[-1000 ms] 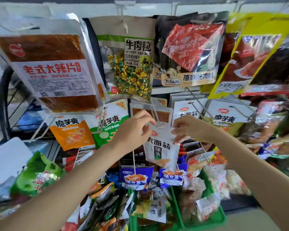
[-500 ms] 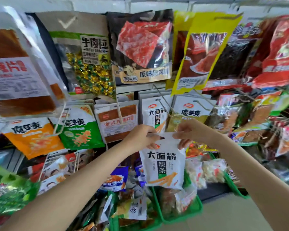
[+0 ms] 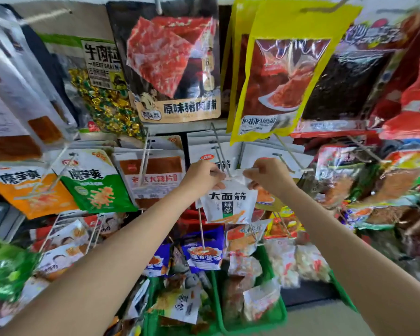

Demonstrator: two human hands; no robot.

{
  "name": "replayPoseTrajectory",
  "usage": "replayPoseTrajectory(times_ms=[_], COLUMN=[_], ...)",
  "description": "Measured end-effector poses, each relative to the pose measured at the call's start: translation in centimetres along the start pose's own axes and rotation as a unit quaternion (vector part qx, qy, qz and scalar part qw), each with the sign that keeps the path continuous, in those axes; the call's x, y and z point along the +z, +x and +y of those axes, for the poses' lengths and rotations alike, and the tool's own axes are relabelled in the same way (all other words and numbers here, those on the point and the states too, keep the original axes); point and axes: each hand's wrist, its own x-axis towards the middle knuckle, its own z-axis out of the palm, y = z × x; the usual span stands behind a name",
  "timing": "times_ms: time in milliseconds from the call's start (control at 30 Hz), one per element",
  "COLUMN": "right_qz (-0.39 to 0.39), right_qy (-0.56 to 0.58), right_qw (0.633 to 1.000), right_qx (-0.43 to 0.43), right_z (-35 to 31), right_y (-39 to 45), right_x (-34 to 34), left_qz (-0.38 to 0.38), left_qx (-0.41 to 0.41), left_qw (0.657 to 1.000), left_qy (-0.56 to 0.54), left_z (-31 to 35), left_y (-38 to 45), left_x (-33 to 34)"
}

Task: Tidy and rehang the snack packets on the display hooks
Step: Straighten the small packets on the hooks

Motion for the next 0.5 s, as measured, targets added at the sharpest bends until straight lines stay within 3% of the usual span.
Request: replayPoseTrajectory(times_ms=[100, 233, 400, 433, 500], right_qz=[0.015, 0.043, -0.123, -0.132, -0.075], right_qy=[0.032, 0.076, 0.015, 0.041, 0.113], right_qw=[0.999, 0.996, 0.992, 0.99, 0.991], right_qx=[-0.004, -0.006, -0.007, -0.003, -0.007], right_z=[0.3, 0.3, 0.1, 0.2, -0.4], right_y=[0.8, 2.1, 2.9, 2.7, 1.9], right_x=[0.7, 1.5, 2.0, 1.9, 1.2], left_qz=[0.024, 0.107, 0.074, 0.068, 0.083], left_qx=[-0.015, 0.006, 0.032, 0.032, 0.046], left_qw=[1.0, 0.991, 0.982, 0.981, 0.978], left_qy=[-0.012, 0.085, 0.168, 0.178, 0.188], left_z=[0.0, -0.2, -1.7, -1.8, -1.9], left_y=[0.7, 0.8, -0.3, -0.7, -1.8], left_x=[0.1, -0.3, -0.7, -0.8, -0.9])
